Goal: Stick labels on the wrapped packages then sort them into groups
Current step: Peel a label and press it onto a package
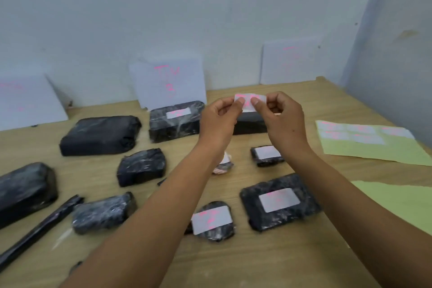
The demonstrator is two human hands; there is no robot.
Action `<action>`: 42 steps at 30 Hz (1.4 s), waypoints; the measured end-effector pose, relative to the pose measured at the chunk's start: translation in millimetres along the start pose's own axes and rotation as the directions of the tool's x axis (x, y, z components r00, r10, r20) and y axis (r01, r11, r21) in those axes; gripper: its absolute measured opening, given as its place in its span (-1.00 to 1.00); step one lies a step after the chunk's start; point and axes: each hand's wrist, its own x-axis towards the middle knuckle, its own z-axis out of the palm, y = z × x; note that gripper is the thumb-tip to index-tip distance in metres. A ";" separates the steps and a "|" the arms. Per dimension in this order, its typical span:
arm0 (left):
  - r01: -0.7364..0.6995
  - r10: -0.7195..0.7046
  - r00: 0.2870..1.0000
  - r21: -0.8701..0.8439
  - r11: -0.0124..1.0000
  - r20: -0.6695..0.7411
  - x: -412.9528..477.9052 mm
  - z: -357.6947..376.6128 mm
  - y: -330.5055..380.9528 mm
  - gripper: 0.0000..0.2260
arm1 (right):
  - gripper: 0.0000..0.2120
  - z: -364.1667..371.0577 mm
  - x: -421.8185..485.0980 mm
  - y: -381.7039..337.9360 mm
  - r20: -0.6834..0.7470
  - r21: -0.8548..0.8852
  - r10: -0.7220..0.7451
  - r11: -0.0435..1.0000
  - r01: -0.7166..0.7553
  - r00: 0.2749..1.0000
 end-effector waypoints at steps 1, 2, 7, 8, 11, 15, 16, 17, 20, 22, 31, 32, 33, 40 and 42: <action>-0.012 0.012 0.999 0.011 1.000 -0.032 0.2 -12.4 1.7 -0.90 | -0.69 12.5 -1.9 -4.8 0.018 0.009 -0.005 1.000 0.005 1.000; -0.020 0.022 0.998 0.026 0.999 -0.063 0.6 -24.0 3.2 -0.89 | -0.70 23.5 -3.6 -9.1 0.036 0.021 -0.012 1.000 0.011 0.999; -0.062 0.072 0.976 0.055 0.997 -0.207 2.3 -88.7 11.8 -0.97 | -0.80 83.1 -11.0 -30.1 0.145 0.111 -0.017 0.994 0.000 0.989; -0.075 0.086 0.970 0.058 0.996 -0.227 2.8 -101.2 13.0 -0.96 | -0.79 94.9 -12.0 -33.9 0.162 0.114 -0.012 0.994 -0.006 0.987; -0.097 0.127 0.949 0.116 0.989 -0.289 4.8 -136.2 14.1 -0.79 | -0.73 130.2 -15.9 -42.2 0.212 0.112 -0.001 0.993 -0.023 0.977; -0.090 0.135 0.927 0.142 0.986 -0.351 8.1 -183.8 13.9 -0.76 | -0.80 172.9 -23.4 -50.6 0.276 0.123 0.044 0.989 -0.081 0.960; -0.083 0.135 0.920 0.153 0.985 -0.368 9.3 -196.0 13.9 -0.76 | -0.79 182.7 -24.7 -52.2 0.289 0.118 0.054 0.989 -0.092 0.956; -0.078 0.141 0.912 0.175 0.981 -0.385 10.7 -207.7 13.6 -0.79 | -0.79 192.7 -25.3 -52.9 0.298 0.105 0.058 0.990 -0.093 0.953; -0.061 0.167 0.885 0.247 0.967 -0.434 14.3 -236.9 13.8 -0.85 | -0.81 218.6 -25.3 -59.1 0.329 0.034 0.064 0.996 -0.080 0.942; -0.037 0.173 0.875 0.293 0.955 -0.452 18.2 -252.6 13.9 -0.87 | -0.81 233.7 -24.5 -62.7 0.347 -0.012 0.082 0.996 -0.084 0.934; 0.094 0.127 0.868 0.410 0.907 -0.481 45.1 -305.5 3.3 -0.90 | -0.78 289.0 -23.4 -60.8 0.387 -0.120 0.129 0.989 -0.088 0.913; 0.116 0.121 0.868 0.434 0.894 -0.481 50.2 -310.8 0.9 -0.88 | -0.78 294.0 -21.7 -60.0 0.391 -0.133 0.136 0.987 -0.090 0.910; 0.134 0.116 0.871 0.458 0.879 -0.477 55.4 -315.9 -2.0 -0.86 | -0.76 299.1 -19.9 -58.7 0.394 -0.146 0.143 0.985 -0.092 0.908; 0.246 0.090 0.877 0.601 0.760 -0.472 76.6 -327.9 -9.8 -0.82 | -0.76 323.5 -11.3 -45.3 0.423 -0.262 0.209 0.960 -0.102 0.882; 0.268 0.075 0.877 0.613 0.743 -0.474 82.1 -330.1 -11.7 -0.80 | -0.76 328.6 -9.7 -40.9 0.432 -0.292 0.224 0.951 -0.100 0.874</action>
